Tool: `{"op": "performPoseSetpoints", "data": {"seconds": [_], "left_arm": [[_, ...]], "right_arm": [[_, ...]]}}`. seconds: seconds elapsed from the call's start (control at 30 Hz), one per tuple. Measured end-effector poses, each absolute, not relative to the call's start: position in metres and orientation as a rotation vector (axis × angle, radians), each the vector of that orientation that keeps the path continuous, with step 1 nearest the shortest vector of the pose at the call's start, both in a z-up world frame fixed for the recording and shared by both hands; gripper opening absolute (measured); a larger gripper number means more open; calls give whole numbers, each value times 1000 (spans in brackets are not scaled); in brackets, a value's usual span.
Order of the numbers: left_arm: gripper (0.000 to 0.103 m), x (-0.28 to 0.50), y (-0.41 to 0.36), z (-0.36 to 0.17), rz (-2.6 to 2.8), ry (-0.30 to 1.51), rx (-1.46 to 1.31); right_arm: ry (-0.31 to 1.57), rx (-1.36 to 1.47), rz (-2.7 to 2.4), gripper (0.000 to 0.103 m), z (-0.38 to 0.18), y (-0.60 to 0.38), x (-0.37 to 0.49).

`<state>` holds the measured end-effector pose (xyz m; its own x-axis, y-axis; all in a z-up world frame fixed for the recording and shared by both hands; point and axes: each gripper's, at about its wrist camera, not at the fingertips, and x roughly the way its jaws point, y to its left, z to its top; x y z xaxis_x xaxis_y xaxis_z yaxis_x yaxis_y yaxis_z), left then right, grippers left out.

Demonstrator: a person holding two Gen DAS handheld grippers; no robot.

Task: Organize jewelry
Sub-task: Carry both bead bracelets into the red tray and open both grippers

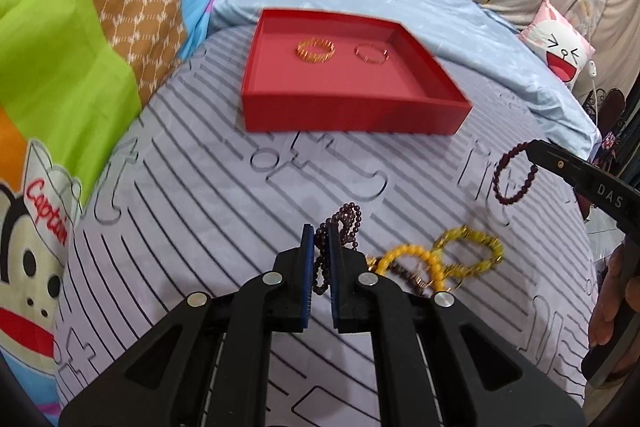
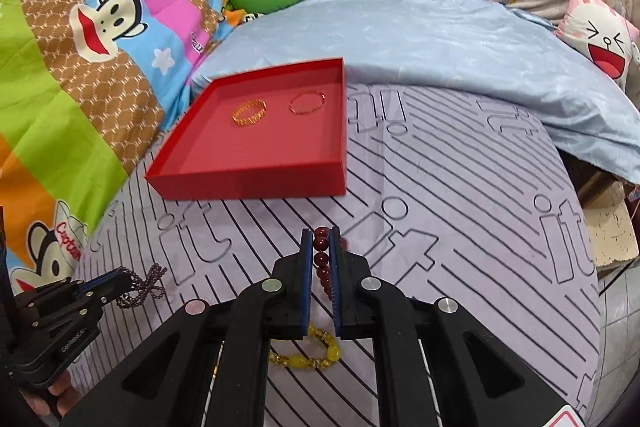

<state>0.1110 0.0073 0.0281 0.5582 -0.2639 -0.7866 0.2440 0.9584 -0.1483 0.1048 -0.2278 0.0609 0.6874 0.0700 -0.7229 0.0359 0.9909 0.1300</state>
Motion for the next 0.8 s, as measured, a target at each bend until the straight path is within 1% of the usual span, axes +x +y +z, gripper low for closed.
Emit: {"op": "performPoseSetpoints", "data": {"seconds": [0.23,0.47,0.6,0.8], "left_arm": [[7,141,-3,64,-321,864,-21],[7,204,-18,95,-324,805,-16],[7,241,-26,94,-328,815,-33],[7,289,-37,70,-319,866,-34]], "right_arm": [[776,172,85,8,89,-224,137],[754,156,134,8,105,-209,191],[765,191,160,8,103,-205,226],[819,282,194,8,78,-204,275]]}}
